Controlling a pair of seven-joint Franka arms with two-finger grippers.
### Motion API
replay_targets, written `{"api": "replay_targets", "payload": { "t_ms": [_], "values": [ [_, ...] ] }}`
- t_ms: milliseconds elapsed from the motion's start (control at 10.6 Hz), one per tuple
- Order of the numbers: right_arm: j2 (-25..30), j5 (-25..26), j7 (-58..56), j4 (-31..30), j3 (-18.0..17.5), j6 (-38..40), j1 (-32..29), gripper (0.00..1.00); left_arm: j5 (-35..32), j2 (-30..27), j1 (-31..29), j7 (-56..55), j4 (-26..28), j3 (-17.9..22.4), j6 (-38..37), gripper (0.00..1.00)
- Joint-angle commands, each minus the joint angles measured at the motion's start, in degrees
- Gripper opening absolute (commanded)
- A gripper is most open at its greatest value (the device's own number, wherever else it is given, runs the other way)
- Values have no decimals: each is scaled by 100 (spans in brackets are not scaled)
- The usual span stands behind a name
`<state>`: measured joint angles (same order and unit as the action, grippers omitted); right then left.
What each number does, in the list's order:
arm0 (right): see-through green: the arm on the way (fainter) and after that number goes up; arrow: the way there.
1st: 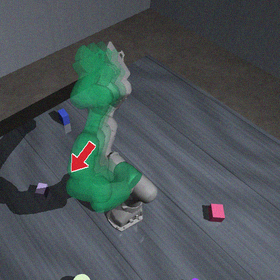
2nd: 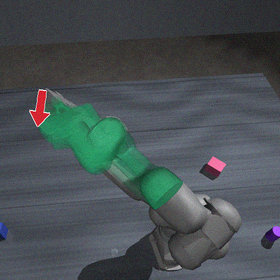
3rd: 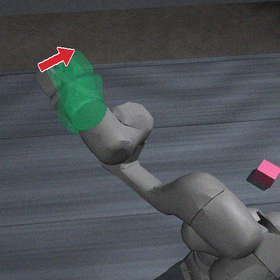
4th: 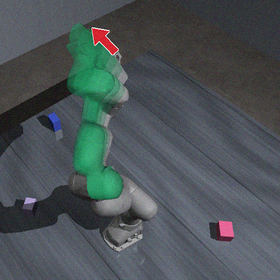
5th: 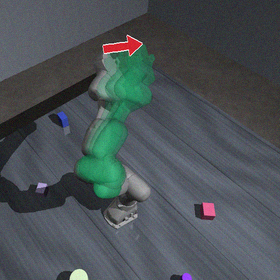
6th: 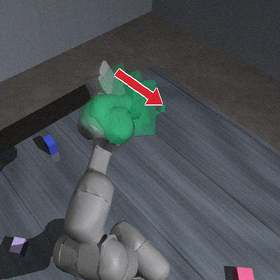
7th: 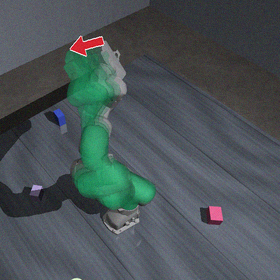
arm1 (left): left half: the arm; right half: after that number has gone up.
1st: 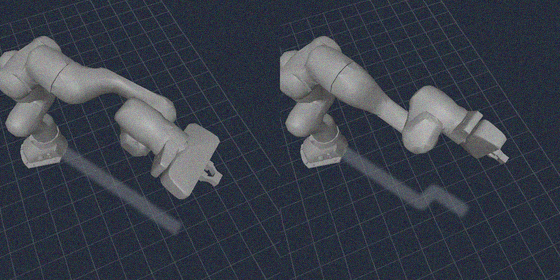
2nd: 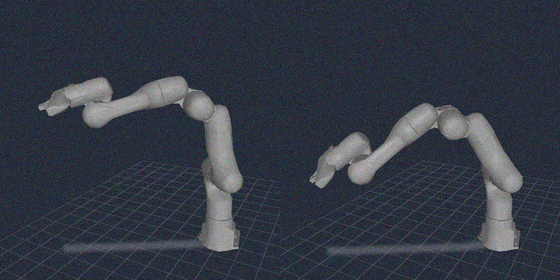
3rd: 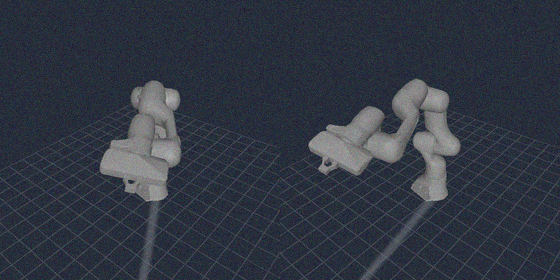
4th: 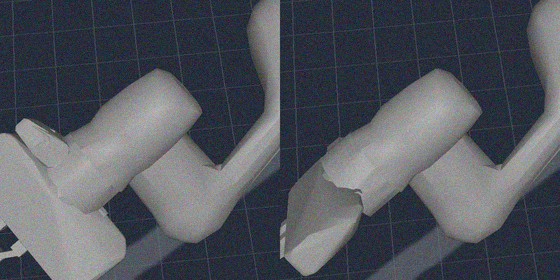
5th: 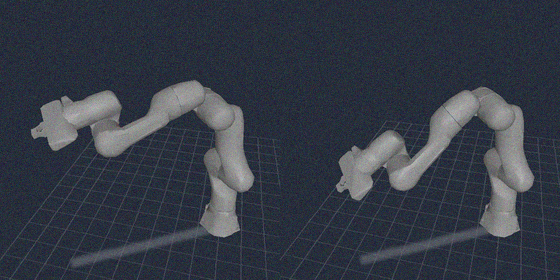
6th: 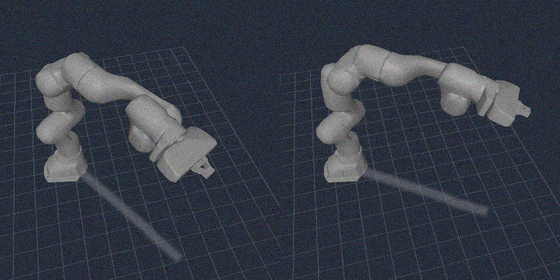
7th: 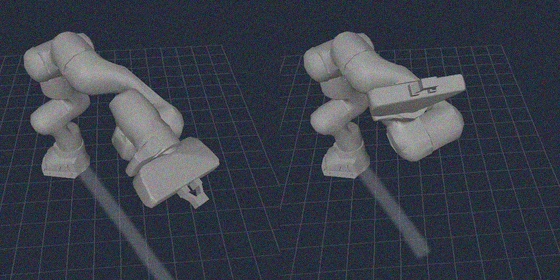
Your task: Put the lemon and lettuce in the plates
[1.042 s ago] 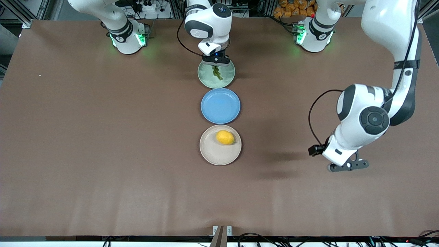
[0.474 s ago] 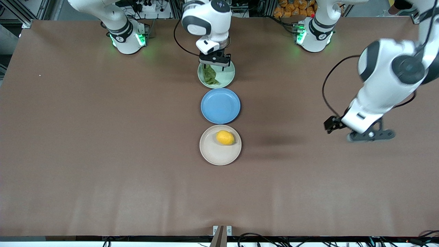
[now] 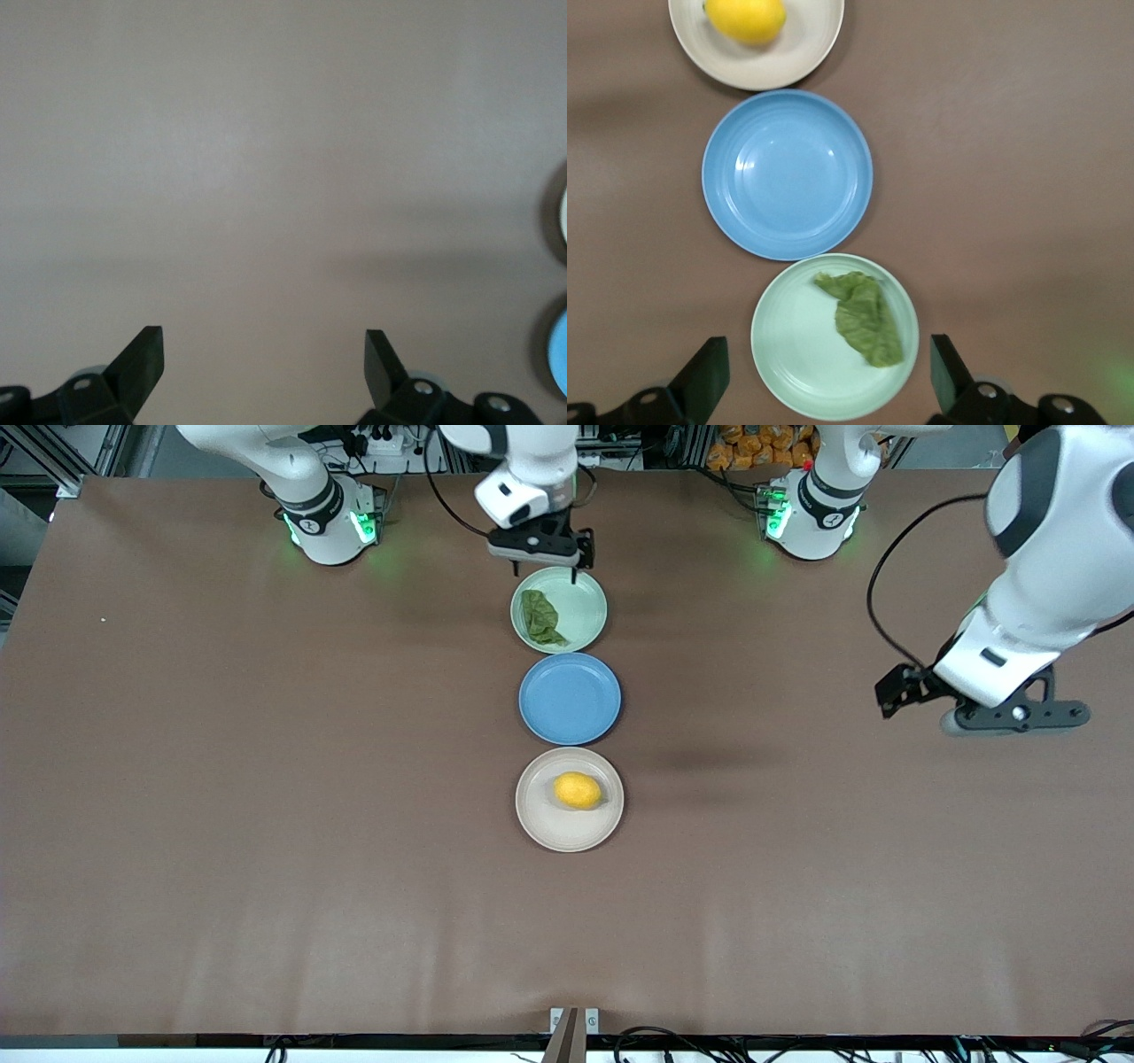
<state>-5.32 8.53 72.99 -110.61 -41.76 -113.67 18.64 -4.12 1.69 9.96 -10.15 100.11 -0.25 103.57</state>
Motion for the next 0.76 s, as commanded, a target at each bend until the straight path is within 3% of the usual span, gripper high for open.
{"api": "replay_targets", "payload": {
  "t_ms": [0, 189, 379, 663],
  "values": [
    [172, -308, -1082, 1090, 290, 1431, -290, 100, 289, 148, -3, 320, -914, 7, -899, 100],
    [425, -700, -1915, 1575, 772, 1978, -474, 100, 464, 43, -12, 321, -967, -2, -970, 100],
    [725, -1019, -3128, 1752, 1737, 2312, -493, 100, 553, -72, 6, 295, -967, -63, -1014, 100],
    [726, -1037, -4587, 2052, 3012, 2666, -536, 100, 544, -99, 32, 303, -1150, -73, -1014, 100]
  ]
}}
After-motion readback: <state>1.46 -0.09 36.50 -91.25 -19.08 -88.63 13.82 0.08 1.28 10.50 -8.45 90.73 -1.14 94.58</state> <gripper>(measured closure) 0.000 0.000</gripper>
